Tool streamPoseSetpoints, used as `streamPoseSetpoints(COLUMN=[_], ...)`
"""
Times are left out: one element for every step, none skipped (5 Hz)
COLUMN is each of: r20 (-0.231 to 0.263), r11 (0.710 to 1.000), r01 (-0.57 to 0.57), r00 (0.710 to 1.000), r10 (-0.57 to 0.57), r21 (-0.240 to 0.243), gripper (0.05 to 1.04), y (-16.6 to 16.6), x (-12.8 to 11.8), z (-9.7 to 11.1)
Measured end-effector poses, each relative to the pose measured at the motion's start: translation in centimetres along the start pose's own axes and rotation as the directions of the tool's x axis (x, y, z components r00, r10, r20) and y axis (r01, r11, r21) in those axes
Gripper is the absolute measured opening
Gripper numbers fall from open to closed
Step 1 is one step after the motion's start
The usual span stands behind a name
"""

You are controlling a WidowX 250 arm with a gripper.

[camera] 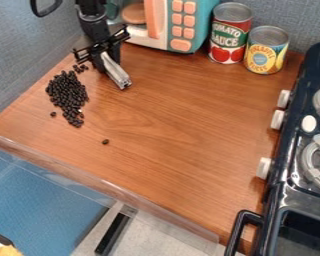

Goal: Sweep into pile

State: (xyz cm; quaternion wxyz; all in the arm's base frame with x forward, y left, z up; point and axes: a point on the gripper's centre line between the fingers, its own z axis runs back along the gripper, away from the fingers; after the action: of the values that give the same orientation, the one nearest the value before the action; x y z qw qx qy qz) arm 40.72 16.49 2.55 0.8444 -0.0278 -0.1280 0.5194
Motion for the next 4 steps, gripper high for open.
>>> streamPoseSetpoints(r20=[-0.005,-0.008,-0.023,-0.023], r11=[0.999,0.999,0.998,0.997], r01=[-0.031,-0.043,-0.049,-0.064], r00=[0.999,0.999,0.999,0.998], r10=[0.031,0.043,0.049,0.064], r21=[0.010,0.013,0.026,0.032], gripper=[0.381,0.381,0.381,0.381], y=[1.0,1.7,2.6,3.5], x=[0.1,-0.1,-0.6,-0.6], z=[-0.3,-0.2,0.1,0.4])
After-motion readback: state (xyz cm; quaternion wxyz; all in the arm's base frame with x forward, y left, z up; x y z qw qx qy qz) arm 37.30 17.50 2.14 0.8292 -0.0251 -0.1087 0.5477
